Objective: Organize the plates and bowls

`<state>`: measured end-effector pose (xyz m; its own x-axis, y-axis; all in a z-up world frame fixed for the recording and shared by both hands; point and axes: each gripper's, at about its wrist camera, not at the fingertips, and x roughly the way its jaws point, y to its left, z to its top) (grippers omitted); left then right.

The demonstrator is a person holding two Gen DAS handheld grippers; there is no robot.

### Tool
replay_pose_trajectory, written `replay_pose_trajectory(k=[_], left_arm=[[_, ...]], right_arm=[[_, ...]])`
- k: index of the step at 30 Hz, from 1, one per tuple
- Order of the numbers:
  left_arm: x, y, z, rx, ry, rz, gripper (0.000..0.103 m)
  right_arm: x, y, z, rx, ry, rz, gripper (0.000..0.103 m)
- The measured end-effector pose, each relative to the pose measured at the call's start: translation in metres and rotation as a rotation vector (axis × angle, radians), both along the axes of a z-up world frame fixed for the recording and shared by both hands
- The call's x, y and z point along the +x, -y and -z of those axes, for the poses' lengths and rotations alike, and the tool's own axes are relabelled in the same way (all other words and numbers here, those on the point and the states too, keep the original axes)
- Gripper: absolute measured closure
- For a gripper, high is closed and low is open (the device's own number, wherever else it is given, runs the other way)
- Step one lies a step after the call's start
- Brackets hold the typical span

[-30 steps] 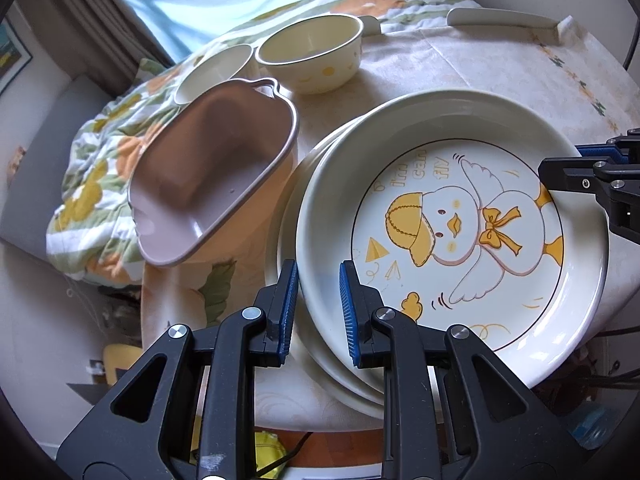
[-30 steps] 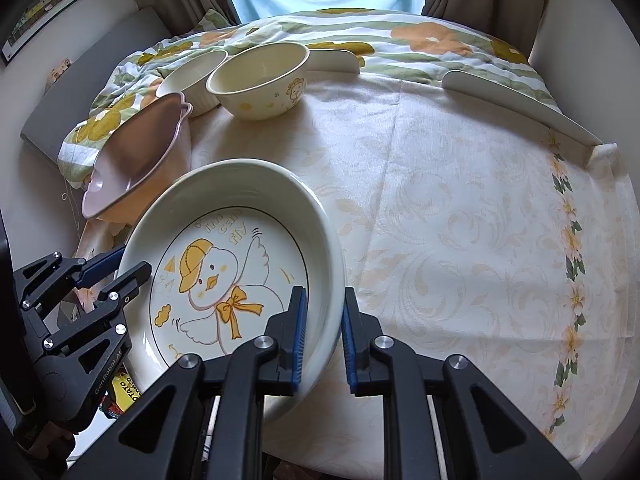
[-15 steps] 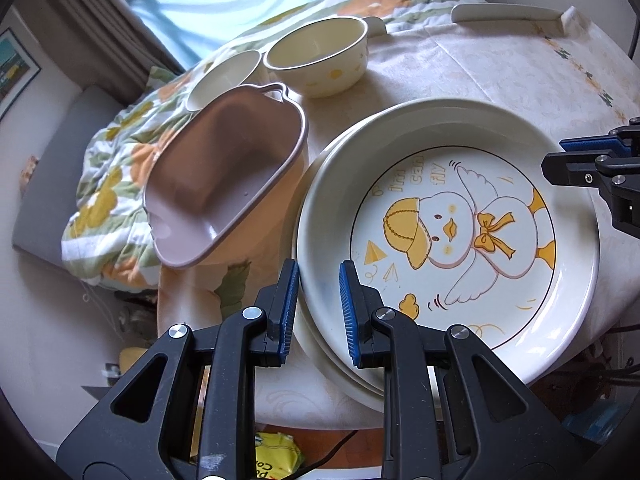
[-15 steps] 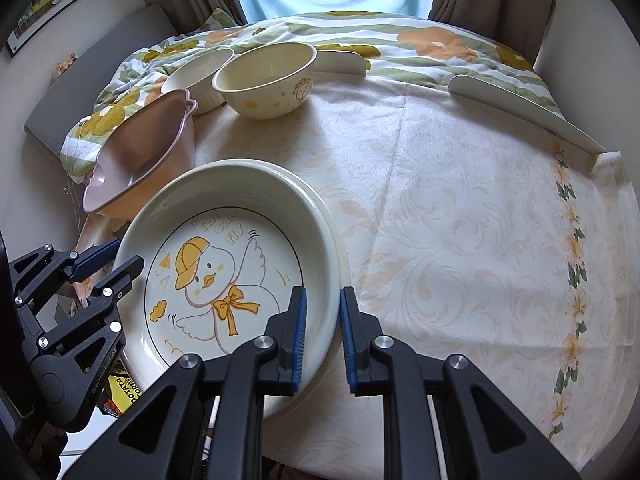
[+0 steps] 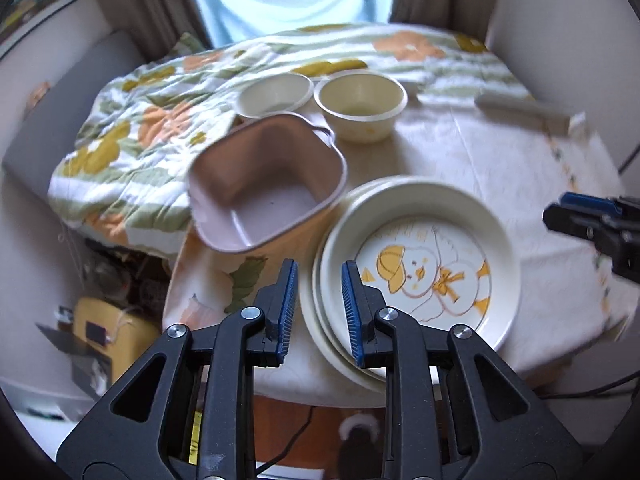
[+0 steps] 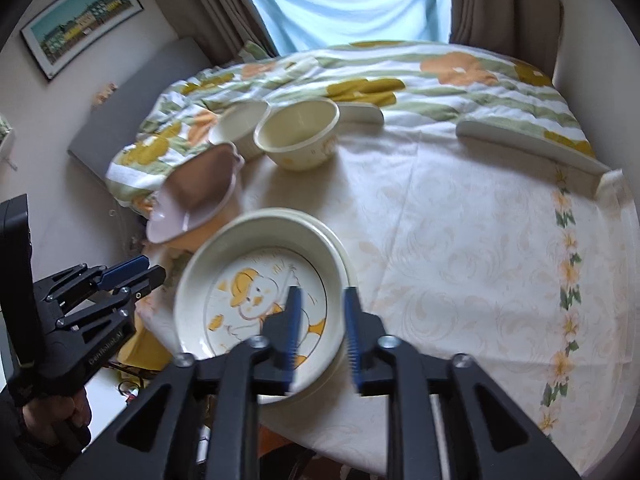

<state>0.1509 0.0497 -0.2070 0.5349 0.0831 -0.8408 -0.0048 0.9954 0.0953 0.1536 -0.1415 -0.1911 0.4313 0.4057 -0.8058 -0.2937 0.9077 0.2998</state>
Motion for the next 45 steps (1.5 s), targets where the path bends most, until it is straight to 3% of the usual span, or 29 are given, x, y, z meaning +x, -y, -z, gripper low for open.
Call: replay_pose_trajectory(k=[1,2,3,5,14,18,23,26,29,31,35,39,41,42,44,45], left_arm=[[-0.002,-0.003,-0.006,-0.008,0.006,-0.026,0.045],[-0.005,-0.007,-0.013,-0.008,0.021,-0.064,0.024],[-0.009,-0.01,-0.019,-0.005,0.047,-0.098,0.0],[-0.018,-0.015,-0.031,-0.017,0.103,-0.15,0.0],[-0.028,-0.064,-0.067,-0.15,0.137,-0.33,0.0],[-0.005,-0.092,-0.054,-0.204,0.107,-0.346,0.001],[0.032,-0.118,-0.017,-0.315,0.049,-0.364,0.001],[0.053,-0.13,0.015,-0.369,-0.013,-0.375,0.007],[0.07,-0.139,0.042,-0.39,-0.073,-0.377,0.02],[0.08,-0.143,0.058,-0.404,-0.107,-0.374,0.024],[0.096,-0.147,0.077,-0.4,-0.146,-0.359,0.029],[0.109,-0.149,0.09,-0.393,-0.182,-0.339,0.042],[0.113,-0.148,0.095,-0.39,-0.19,-0.329,0.06],[0.114,-0.15,0.097,-0.387,-0.193,-0.326,0.074],[0.116,-0.15,0.099,-0.391,-0.206,-0.315,0.088],[0.116,-0.149,0.1,-0.384,-0.208,-0.314,0.089]], right_arm=[[0.001,0.003,-0.007,0.019,0.018,-0.017,0.013],[0.002,0.004,-0.013,0.04,0.037,-0.036,0.001],[0.003,0.005,-0.019,0.052,0.055,-0.053,0.001],[0.006,0.005,-0.026,0.054,0.075,-0.086,0.001],[0.042,-0.035,-0.043,0.003,0.124,-0.277,0.001],[0.066,-0.066,-0.046,-0.013,0.126,-0.307,0.001],[0.108,-0.101,-0.018,0.023,-0.014,-0.31,0.001],[0.127,-0.123,0.01,-0.02,-0.072,-0.309,0.004],[0.138,-0.145,0.034,-0.025,-0.135,-0.335,0.024],[0.145,-0.158,0.048,-0.039,-0.162,-0.34,0.028],[0.157,-0.174,0.071,-0.048,-0.218,-0.339,0.047],[0.164,-0.179,0.085,-0.059,-0.243,-0.325,0.056],[0.166,-0.181,0.09,-0.055,-0.261,-0.32,0.068],[0.167,-0.181,0.093,-0.055,-0.274,-0.32,0.075],[0.168,-0.185,0.096,-0.058,-0.285,-0.331,0.087],[0.167,-0.186,0.096,-0.063,-0.283,-0.334,0.089]])
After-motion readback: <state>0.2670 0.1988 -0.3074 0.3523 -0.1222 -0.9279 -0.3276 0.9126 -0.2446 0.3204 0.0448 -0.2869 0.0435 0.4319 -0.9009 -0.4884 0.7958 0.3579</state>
